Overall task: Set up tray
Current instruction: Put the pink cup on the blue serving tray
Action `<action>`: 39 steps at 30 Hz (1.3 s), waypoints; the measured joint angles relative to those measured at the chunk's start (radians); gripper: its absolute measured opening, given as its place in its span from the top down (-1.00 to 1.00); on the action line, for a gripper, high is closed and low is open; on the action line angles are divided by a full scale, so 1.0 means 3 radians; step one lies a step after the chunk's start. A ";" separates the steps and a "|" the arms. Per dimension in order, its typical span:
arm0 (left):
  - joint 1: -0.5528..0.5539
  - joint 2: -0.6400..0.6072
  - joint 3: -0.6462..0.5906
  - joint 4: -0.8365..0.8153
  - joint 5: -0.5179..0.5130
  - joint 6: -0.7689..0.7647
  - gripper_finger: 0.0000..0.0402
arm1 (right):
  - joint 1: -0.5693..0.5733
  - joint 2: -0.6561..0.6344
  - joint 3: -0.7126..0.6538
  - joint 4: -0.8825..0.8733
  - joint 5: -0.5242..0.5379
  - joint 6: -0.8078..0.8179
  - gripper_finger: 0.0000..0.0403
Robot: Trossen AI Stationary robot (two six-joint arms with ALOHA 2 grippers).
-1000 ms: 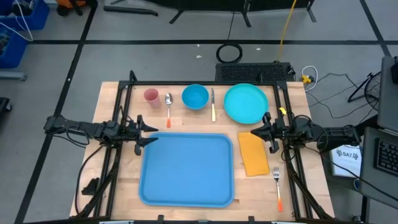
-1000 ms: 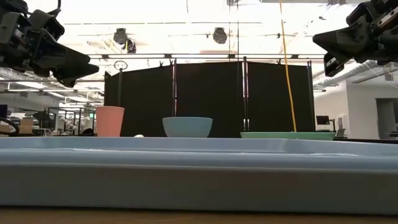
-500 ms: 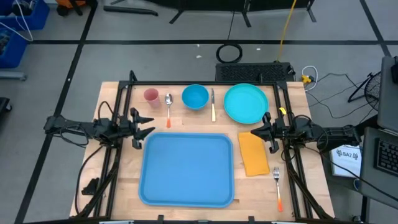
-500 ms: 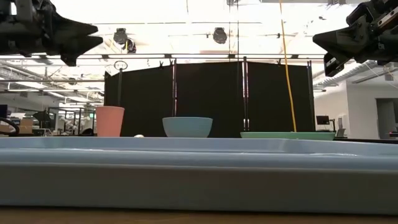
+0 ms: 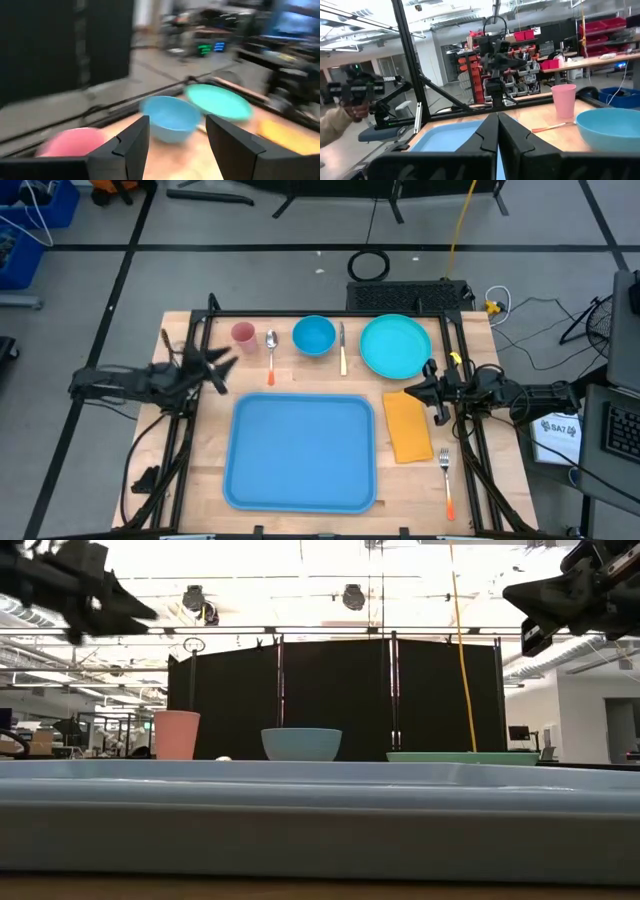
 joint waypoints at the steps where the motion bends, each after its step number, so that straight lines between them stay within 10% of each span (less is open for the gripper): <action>1: 0.0065 -0.0001 0.0217 -0.0343 -0.0087 -0.0216 0.00 | 0.0000 0.0000 0.0000 0.0072 0.0115 -0.0060 1.00; 10: 0.0557 0.0168 0.1287 -0.2301 0.0098 -0.1541 0.01 | 0.0000 -0.0001 0.0000 0.0255 0.1194 -0.0364 1.00; 23: 0.1569 0.1467 0.2050 -0.2617 0.0443 -0.0791 0.57 | -0.0002 -0.0001 0.0000 0.0252 0.1492 -0.0273 1.00; 32: 0.3962 0.2681 0.2161 -0.2547 0.2194 0.0459 0.91 | -0.0002 -0.0001 0.0000 0.0252 0.1482 -0.0007 1.00; 39: 0.4530 0.2689 0.2431 -0.2811 0.3270 0.0625 0.96 | 0.0003 0.0037 0.0000 0.0196 0.1383 0.0102 1.00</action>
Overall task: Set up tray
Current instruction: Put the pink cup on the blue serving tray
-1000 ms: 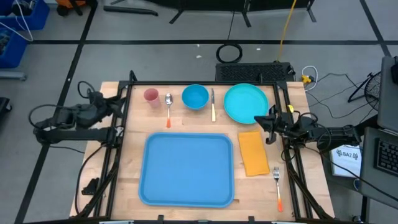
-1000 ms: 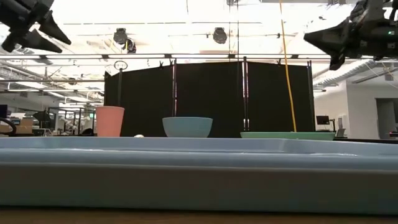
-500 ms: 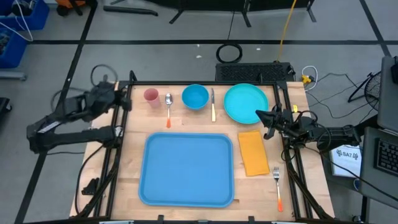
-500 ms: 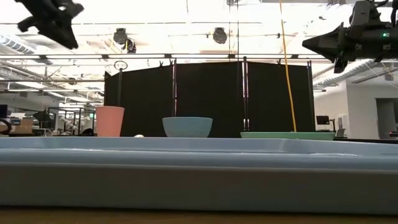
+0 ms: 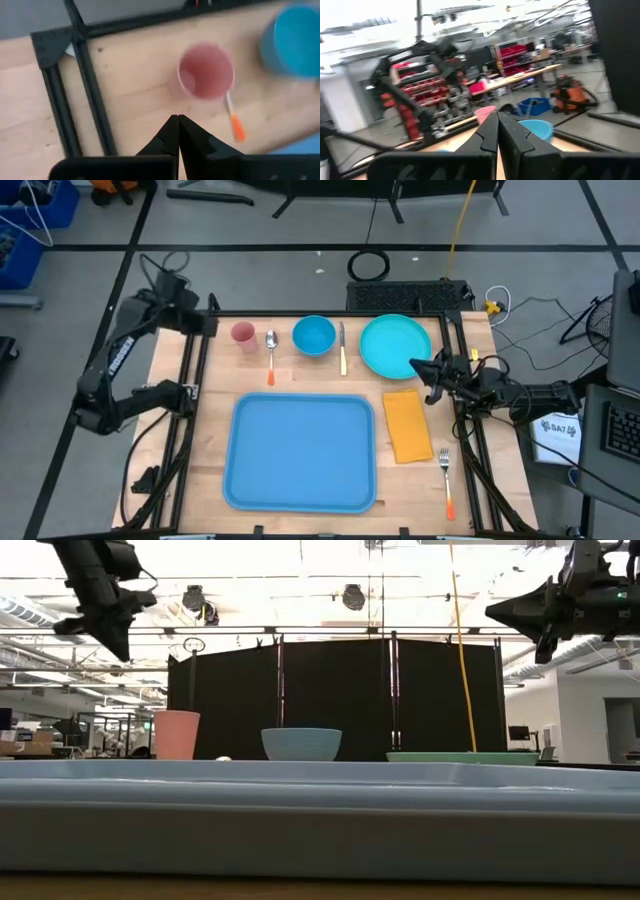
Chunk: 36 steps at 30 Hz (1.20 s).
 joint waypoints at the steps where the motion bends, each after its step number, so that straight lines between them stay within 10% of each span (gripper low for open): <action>1: 0.0046 -0.0005 0.0001 0.0018 0.0076 -0.0087 0.95 | 0.0000 0.0002 0.0000 -0.0041 -0.0021 0.0004 1.00; 10: -0.0276 0.0792 -0.0161 0.0224 0.0590 -0.0629 0.89 | -0.0001 0.0003 0.0001 -0.0053 -0.0075 0.0025 1.00; 24: -0.0544 0.1430 -0.0058 0.0518 0.0209 -0.0529 -0.21 | -0.0001 0.0006 0.0000 -0.0070 -0.0084 0.0086 1.00; 36: -0.0557 0.1403 -0.0060 0.0481 0.0325 -0.0458 -0.15 | -0.0001 0.0006 0.0000 -0.0070 -0.0081 0.0076 1.00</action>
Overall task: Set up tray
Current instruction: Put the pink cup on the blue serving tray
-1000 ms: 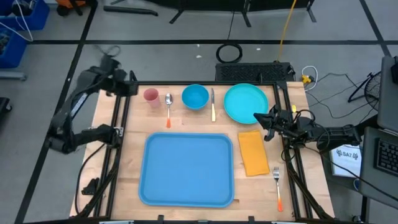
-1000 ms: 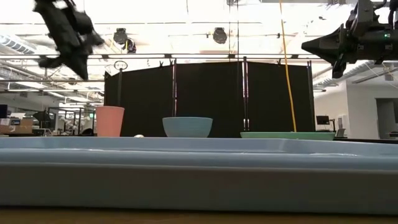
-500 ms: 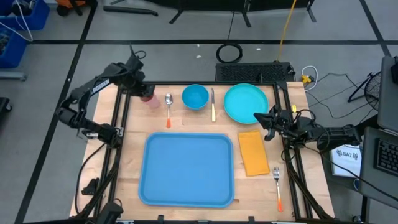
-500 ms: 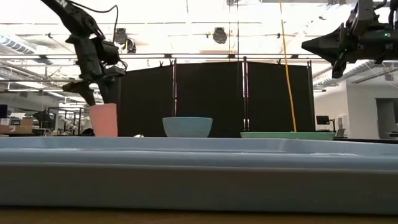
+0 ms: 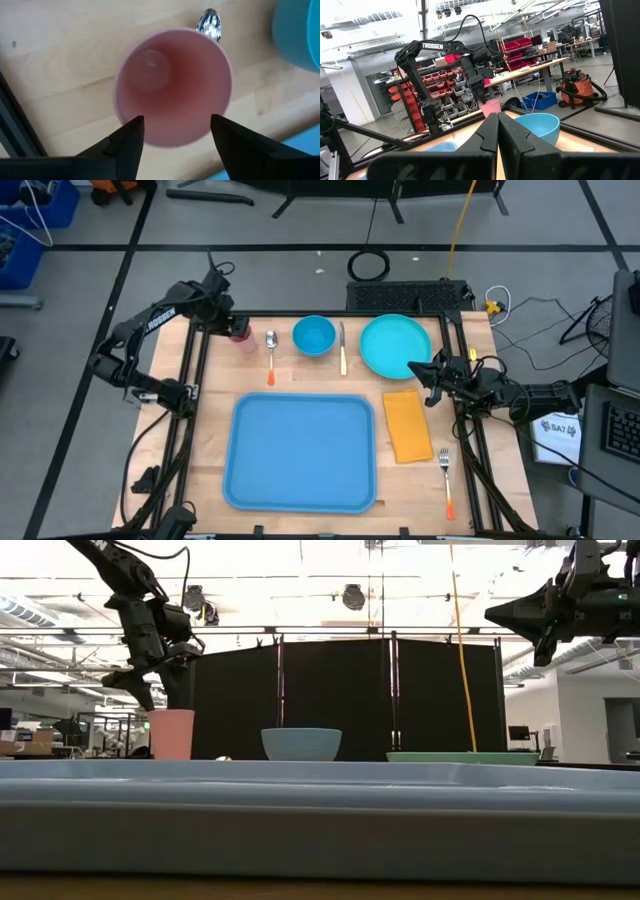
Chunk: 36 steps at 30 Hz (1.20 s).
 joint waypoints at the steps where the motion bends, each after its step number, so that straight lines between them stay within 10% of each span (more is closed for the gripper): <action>1: 0.0000 0.0000 0.0000 0.0000 0.0028 0.0002 -0.14 | 0.0000 0.0000 0.0000 -0.0001 0.0000 0.0000 1.00; 12: -0.0001 -0.0003 0.0170 -0.0150 0.0392 0.0025 -0.11 | 0.0000 0.0000 0.0001 -0.0001 0.0003 -0.0001 1.00; 24: 0.0000 -0.0005 0.0571 -0.0497 -0.0540 -0.0073 -0.11 | 0.0000 0.0000 0.0001 -0.0002 0.0003 -0.0001 1.00; 36: 0.0000 -0.0001 0.0159 -0.0139 -0.0569 -0.0133 -0.11 | -0.0001 0.0000 0.0000 -0.0001 0.0003 -0.0001 1.00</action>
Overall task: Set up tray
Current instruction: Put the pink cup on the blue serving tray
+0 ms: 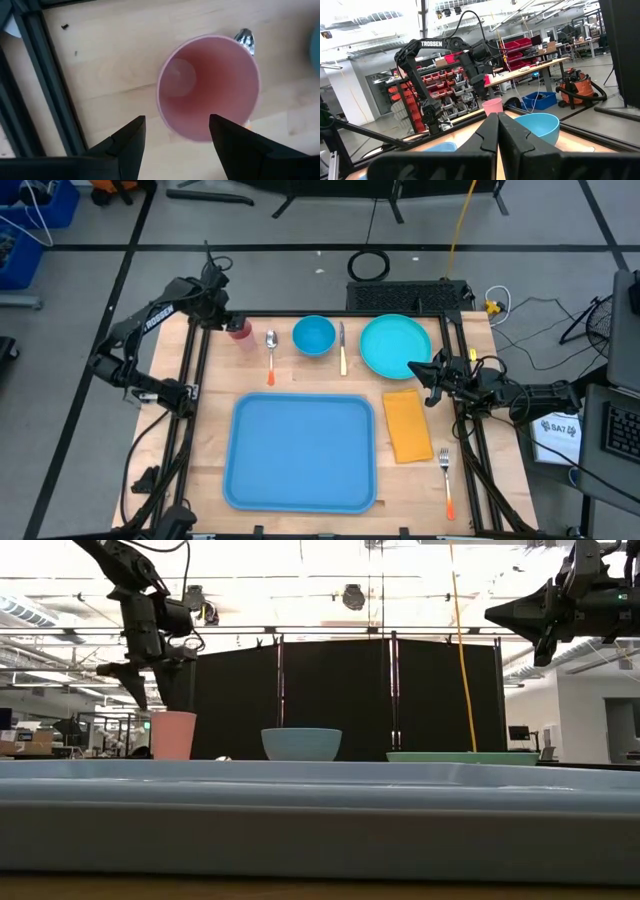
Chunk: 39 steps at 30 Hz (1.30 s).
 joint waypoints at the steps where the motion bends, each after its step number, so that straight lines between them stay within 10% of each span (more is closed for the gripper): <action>1: 0.0000 0.0000 -0.0036 0.0032 -0.0003 -0.0025 -0.11 | 0.0001 0.0000 0.0000 0.0000 0.0000 0.0000 1.00; 30: -0.0056 0.0319 -0.0110 0.0322 -0.0188 -0.0141 -0.09 | 0.0001 0.0000 0.0001 0.0001 -0.0004 0.0000 1.00; 39: -0.0053 0.0319 -0.0110 0.0206 -0.0193 -0.0072 0.66 | 0.0000 0.0000 0.0001 0.0000 -0.0004 0.0001 1.00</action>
